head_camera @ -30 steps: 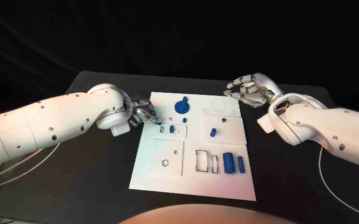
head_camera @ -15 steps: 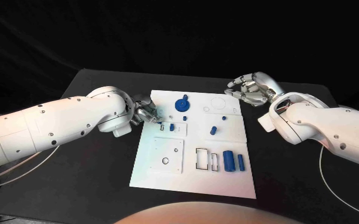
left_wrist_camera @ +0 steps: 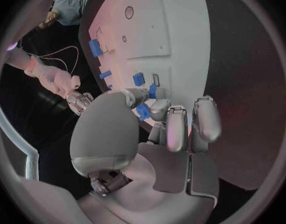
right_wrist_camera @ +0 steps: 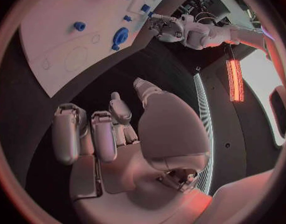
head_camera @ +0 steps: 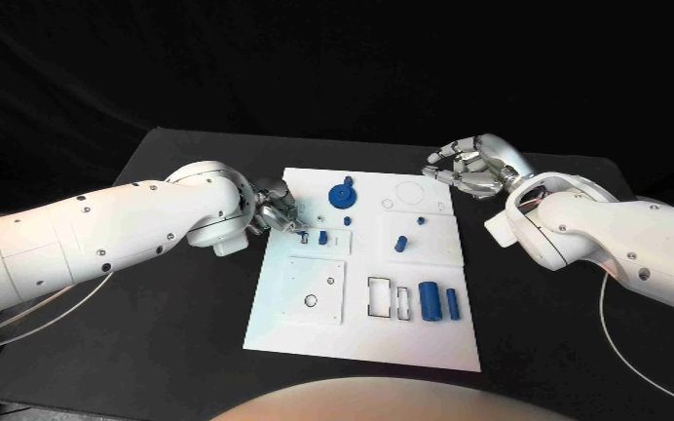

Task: Assemble the parts on the task board

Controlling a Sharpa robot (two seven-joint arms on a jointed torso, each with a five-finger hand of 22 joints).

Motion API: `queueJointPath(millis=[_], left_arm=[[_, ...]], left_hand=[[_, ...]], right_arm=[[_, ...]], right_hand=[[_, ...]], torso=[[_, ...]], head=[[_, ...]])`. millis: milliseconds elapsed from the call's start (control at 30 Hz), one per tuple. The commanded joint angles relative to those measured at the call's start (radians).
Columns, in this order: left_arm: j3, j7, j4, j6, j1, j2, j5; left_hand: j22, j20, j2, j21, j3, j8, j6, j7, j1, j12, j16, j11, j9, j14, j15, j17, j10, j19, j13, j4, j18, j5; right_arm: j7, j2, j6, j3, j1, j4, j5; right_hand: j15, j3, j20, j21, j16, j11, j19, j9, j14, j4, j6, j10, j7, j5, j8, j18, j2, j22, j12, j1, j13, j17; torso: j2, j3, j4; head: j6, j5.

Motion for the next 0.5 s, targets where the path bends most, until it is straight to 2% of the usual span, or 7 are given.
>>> queueJointPath(millis=[33, 500], left_arm=[[0.000, -0.002, -0.002, 0.027, 0.000, 0.008, -0.030], [-0.001, -0.006, -0.004, 0.054, -0.001, 0.021, -0.062]], left_hand=[[0.003, -0.003, -0.006, 0.005, 0.105, 0.005, 0.029, -0.023, 0.002, 0.005, 0.002, 0.000, 0.029, 0.046, -0.007, 0.008, 0.011, 0.005, 0.004, -0.114, -0.019, -0.004], [0.008, -0.005, -0.008, 0.008, 0.099, 0.008, 0.033, -0.026, 0.003, 0.012, 0.002, -0.002, 0.025, 0.046, -0.009, 0.009, 0.018, 0.009, 0.014, -0.118, -0.020, -0.005]], right_arm=[[0.002, 0.001, 0.009, 0.000, -0.001, 0.001, -0.005], [0.002, 0.000, 0.008, 0.000, -0.001, 0.001, -0.004]], right_hand=[[-0.009, 0.000, -0.002, -0.004, -0.005, -0.001, -0.006, 0.000, 0.063, 0.004, 0.000, 0.000, -0.004, 0.005, 0.004, 0.016, 0.003, 0.120, -0.005, 0.004, -0.001, 0.079], [-0.009, 0.000, -0.002, -0.006, -0.005, -0.002, -0.007, 0.000, 0.063, 0.005, 0.000, -0.001, -0.004, 0.006, 0.005, 0.016, 0.003, 0.119, -0.006, 0.004, -0.003, 0.078]], torso=[[0.000, -0.0002, -0.0005], [0.000, 0.0001, -0.0001]], head=[[-0.001, -0.001], [-0.004, -0.002]])
